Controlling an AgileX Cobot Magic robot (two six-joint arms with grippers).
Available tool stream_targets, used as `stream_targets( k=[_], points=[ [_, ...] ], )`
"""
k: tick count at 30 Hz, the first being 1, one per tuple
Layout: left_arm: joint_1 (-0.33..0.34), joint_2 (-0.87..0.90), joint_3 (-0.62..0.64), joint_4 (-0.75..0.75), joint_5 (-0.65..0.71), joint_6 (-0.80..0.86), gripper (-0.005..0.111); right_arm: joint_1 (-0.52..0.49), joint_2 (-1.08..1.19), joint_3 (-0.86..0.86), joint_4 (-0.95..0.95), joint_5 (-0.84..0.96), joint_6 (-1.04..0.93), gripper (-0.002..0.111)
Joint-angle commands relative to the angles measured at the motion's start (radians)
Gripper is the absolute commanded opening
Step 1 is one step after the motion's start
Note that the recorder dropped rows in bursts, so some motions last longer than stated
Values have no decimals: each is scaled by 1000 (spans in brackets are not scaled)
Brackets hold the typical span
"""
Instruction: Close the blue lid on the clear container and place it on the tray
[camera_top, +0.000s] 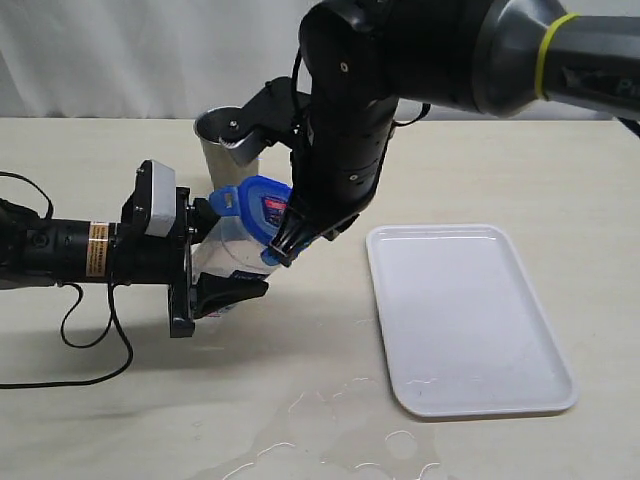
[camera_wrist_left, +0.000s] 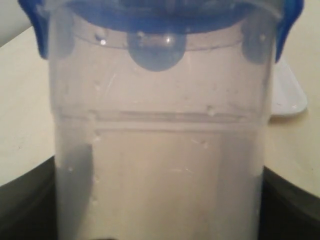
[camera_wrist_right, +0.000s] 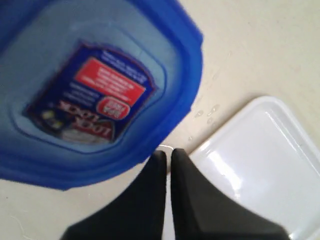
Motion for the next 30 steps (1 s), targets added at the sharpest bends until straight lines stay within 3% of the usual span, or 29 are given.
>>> stream_targets(
  k=[1,11,15,22,30],
  points=[
    [0,-20,-3,-21,-73,-11,0,0,2,23,5,-19,7,4],
    [0,-20,-3,-29,-73,-23,0,0,-81,23,-217,-29,194,4],
    [0,-20,-3,-29,-73,-23,0,0,-151,8,-124,-62,197,4],
    [0,-20,-3,-29,-73,-27,0,0,-185,-4,260,-147,67,4],
    [0,-20,-3,-27,-73,-31,0,0,-75,-4,155,-99,165,4]
  ],
)
